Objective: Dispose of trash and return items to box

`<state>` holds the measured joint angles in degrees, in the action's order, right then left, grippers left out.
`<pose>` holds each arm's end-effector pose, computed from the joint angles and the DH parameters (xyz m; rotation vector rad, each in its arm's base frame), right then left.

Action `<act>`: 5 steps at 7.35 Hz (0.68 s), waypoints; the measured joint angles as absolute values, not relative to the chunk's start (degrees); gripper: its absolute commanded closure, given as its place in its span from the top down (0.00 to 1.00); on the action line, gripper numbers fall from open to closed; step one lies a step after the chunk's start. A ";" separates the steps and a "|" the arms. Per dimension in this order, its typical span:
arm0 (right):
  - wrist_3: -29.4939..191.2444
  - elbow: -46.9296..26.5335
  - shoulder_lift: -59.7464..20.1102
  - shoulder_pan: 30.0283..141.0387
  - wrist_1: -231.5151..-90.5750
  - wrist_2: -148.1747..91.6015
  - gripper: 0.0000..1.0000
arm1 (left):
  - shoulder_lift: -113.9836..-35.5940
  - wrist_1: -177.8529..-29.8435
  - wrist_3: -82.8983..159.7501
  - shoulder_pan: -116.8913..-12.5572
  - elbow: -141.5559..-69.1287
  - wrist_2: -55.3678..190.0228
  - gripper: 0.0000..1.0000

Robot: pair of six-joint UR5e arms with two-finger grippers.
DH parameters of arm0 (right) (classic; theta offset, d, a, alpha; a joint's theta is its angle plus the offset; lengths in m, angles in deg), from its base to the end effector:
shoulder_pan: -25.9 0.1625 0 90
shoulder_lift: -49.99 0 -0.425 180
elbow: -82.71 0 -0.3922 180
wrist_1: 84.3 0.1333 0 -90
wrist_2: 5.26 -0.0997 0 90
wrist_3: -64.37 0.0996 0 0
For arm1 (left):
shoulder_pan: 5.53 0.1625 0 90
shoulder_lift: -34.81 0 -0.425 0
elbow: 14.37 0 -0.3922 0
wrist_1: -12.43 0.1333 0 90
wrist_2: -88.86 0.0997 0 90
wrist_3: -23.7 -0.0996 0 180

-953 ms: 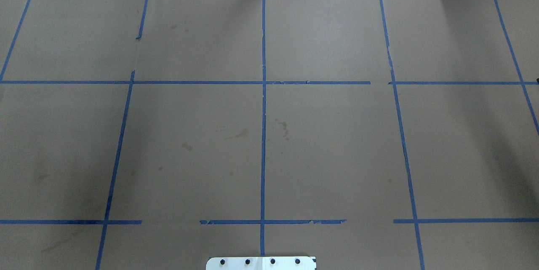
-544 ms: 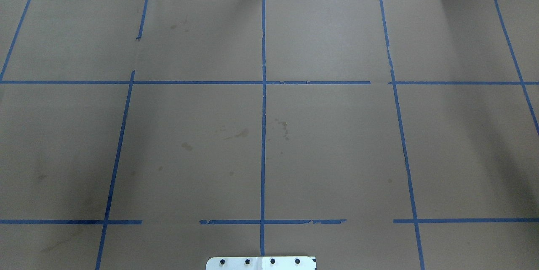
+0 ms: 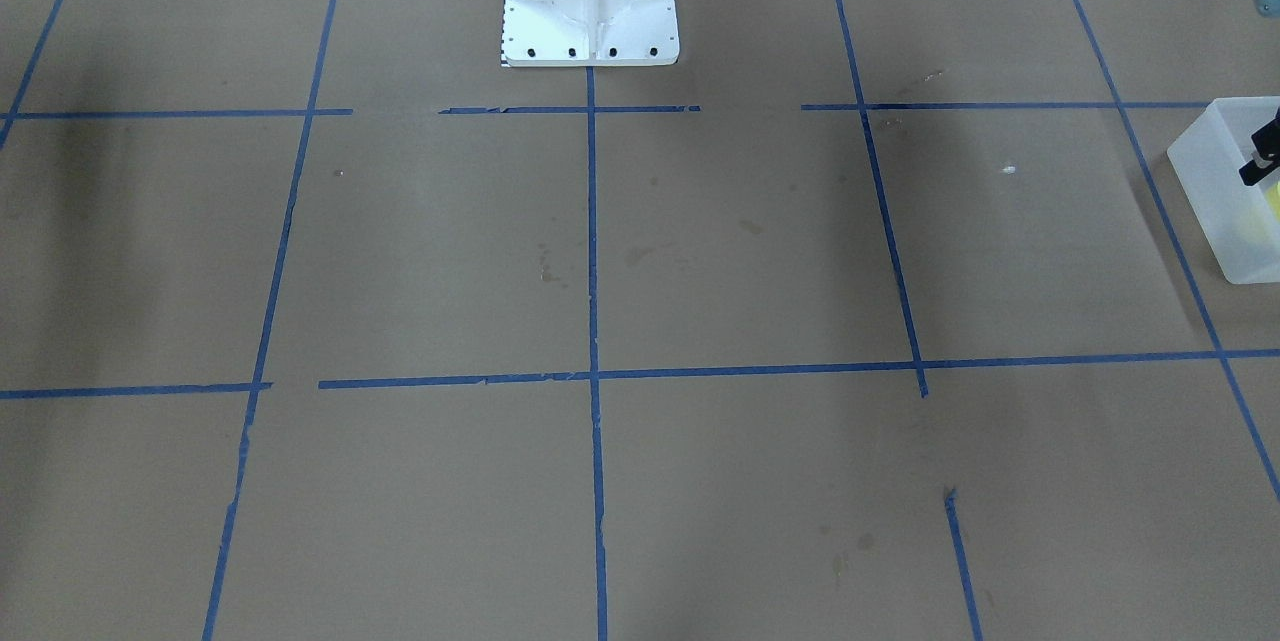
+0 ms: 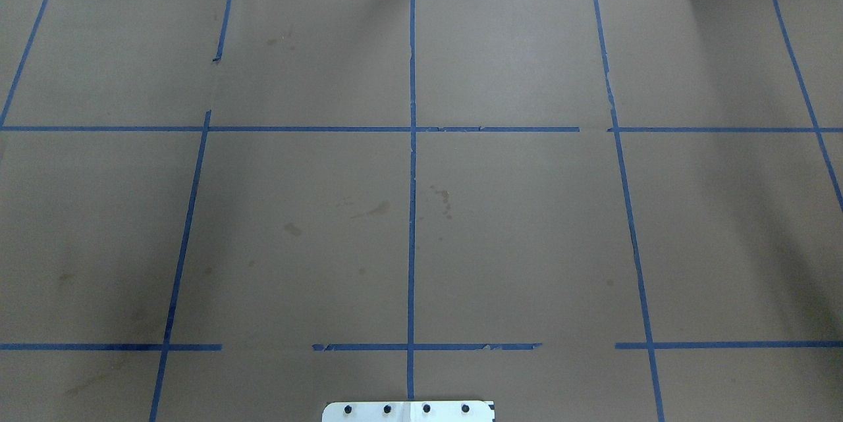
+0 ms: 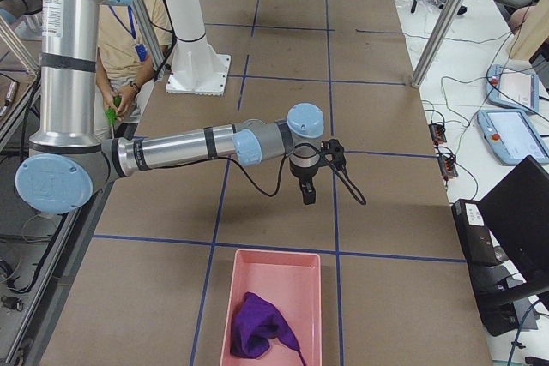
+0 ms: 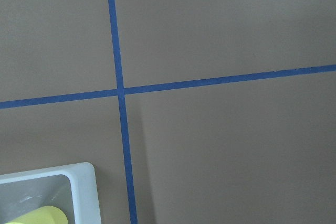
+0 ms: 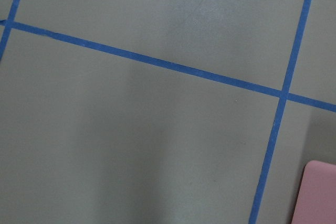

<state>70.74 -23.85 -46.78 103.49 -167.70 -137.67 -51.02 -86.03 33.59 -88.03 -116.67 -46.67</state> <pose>-0.0327 -0.4564 0.5603 0.1495 -0.7708 -0.2058 0.0000 -0.4769 0.5693 0.1516 0.8211 0.0758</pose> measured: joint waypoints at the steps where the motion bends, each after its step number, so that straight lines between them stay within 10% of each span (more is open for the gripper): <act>1: 70.60 -23.47 -47.45 103.46 -167.90 -137.48 1.00 | -51.33 -86.02 33.56 -88.01 -116.64 -46.61 1.00; 5: 70.03 -21.10 -48.23 103.59 -167.63 -137.20 1.00 | -51.85 -85.60 33.13 -88.00 -115.95 -46.31 1.00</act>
<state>70.03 -21.10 -48.23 103.59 -167.63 -137.20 -51.85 -85.60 33.13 -88.00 -115.95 -46.31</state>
